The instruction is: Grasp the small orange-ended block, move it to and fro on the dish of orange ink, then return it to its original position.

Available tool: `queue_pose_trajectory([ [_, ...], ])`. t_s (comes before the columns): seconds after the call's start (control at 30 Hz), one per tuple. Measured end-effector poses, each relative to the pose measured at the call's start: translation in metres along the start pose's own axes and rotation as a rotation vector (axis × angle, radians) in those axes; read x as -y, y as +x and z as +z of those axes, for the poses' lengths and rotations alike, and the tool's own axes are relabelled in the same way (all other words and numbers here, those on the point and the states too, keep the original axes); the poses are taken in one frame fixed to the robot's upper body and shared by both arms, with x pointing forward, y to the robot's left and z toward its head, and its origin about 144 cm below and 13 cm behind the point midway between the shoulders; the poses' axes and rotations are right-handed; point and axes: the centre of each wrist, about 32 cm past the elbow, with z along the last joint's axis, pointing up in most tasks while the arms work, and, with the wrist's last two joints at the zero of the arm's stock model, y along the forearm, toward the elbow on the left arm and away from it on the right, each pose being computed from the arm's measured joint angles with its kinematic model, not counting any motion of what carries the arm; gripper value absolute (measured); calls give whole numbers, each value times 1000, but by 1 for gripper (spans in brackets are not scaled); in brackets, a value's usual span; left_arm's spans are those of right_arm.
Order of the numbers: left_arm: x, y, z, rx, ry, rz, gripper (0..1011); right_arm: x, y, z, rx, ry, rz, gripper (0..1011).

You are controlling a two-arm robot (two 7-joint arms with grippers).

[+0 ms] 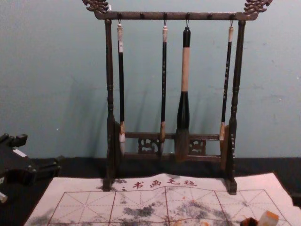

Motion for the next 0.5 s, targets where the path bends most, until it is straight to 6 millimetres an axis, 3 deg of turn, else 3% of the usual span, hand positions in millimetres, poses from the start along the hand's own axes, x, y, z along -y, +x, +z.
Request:
queue_pose_trajectory([
  [0.5, 0, 0, 0, 0, 0, 0, 1001, -14, 7, 0, 6, -9, 6, 1003],
])
